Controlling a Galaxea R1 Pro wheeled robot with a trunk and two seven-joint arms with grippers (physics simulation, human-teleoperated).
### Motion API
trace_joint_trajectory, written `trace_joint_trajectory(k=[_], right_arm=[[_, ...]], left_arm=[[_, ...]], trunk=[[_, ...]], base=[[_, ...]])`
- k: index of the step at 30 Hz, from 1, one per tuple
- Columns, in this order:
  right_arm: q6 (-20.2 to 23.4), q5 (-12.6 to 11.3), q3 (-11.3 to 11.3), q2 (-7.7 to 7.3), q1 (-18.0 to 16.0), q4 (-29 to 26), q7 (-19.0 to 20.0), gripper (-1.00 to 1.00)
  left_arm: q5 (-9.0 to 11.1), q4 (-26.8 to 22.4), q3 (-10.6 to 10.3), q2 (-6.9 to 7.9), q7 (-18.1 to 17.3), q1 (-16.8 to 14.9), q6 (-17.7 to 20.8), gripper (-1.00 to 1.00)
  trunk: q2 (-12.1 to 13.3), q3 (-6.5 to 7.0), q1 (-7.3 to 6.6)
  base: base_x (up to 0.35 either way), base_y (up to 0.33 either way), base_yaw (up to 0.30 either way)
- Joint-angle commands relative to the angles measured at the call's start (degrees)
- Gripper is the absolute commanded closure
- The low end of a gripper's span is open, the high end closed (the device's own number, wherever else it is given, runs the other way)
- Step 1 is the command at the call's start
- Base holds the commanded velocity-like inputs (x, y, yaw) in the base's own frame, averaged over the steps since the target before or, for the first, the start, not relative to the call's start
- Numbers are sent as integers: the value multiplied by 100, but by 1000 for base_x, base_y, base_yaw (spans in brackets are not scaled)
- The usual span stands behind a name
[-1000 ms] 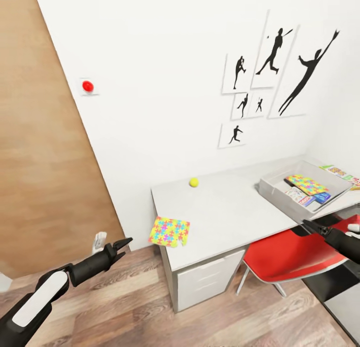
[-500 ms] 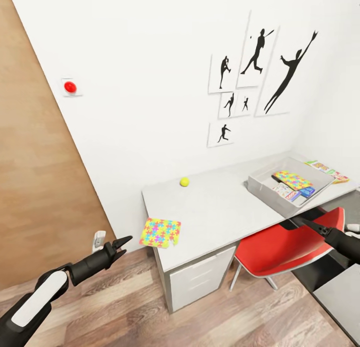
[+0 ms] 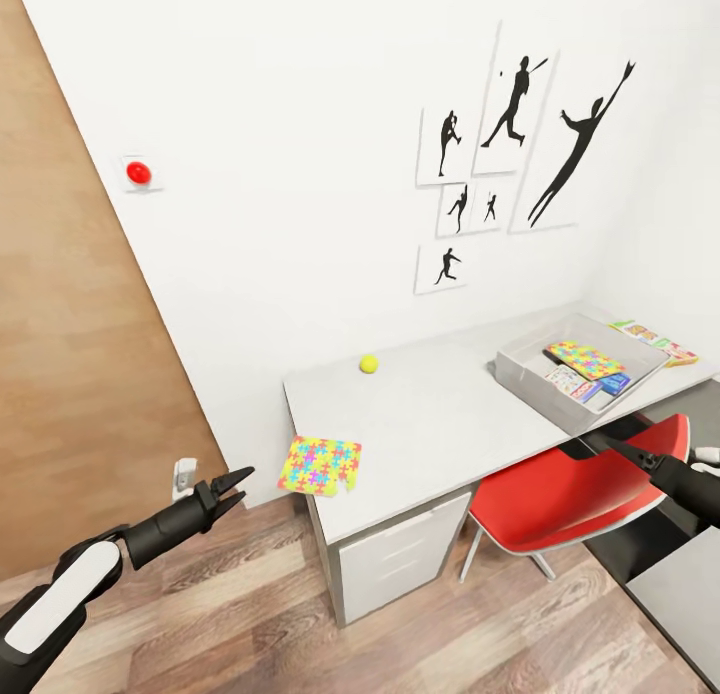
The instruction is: Put all the toys in the child's room - the three board games (two on the bed and one on the table), the two jigsaw puzzles on the table, and the tennis ball on the table - inside the toy box on the table in the child's room.
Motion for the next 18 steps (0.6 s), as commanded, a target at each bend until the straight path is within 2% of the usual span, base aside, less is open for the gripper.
trace_joint_trajectory(k=[1,10,18], right_arm=[[27,19,-8,0,-7,-1,33,-100],[28,18,-9,0,-6,-8,37,-100],[28,18,-10,1,-5,-10,42,-100]], left_arm=[[49,2,-11,6,-2,-6,25,-100],[48,110,-12,101,-228,-4,24,-100],[48,377,-12,123,-279,-3,16,-100]], trunk=[[-52,-29,25],[-413,-190,223],[-413,-190,223]], base=[[0,0,-6],[0,0,-3],[0,0,0]])
